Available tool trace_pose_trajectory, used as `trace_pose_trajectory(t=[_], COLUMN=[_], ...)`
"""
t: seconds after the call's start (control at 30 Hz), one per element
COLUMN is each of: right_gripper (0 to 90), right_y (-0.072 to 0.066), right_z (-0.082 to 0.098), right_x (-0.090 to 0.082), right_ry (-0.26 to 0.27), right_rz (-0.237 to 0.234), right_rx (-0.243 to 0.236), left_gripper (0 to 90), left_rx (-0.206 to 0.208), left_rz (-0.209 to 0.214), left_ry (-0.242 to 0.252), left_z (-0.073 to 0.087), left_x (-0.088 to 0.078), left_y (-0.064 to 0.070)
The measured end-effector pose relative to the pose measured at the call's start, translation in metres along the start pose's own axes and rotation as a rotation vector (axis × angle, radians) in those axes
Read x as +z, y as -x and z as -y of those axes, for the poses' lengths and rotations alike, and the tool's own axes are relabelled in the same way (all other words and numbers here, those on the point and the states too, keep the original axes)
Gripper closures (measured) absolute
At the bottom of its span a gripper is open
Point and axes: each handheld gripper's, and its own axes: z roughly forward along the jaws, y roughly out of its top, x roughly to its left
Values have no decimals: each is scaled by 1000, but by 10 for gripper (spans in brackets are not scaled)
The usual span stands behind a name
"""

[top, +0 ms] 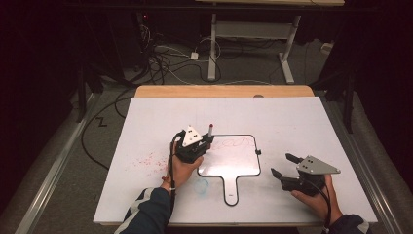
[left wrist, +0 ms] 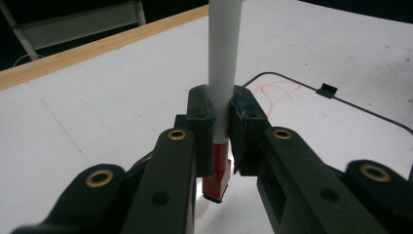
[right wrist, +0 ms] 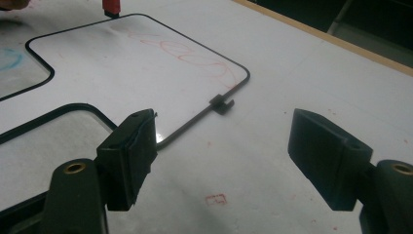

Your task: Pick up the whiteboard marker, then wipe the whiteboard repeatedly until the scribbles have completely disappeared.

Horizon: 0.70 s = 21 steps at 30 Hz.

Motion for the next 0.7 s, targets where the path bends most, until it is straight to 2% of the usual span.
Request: trace_pose_trajectory(t=[0.13,0.37,0.47,0.63,0.7], right_gripper=[269,269,269,270,270], right_y=[-2,-3,-3,-3,-3], right_z=[0,0,0,0,0], right_x=[1,2,3,2,3], right_ry=[-11,-16,-19,-16,-22], right_rz=[0,-7,-5,0,-1], right_rx=[-9,-20,-31,-22,-33], left_gripper=[785,785,785,785,786], left_rx=[7,-13,-16,-27,-34], left_rz=[2,7,12,13,17], left_ry=[-16,-34,-60,-55,-47], left_z=[0,4,7,7,7], left_x=[3,9,14,17,20], left_y=[-1,-4,-3,-4,-4])
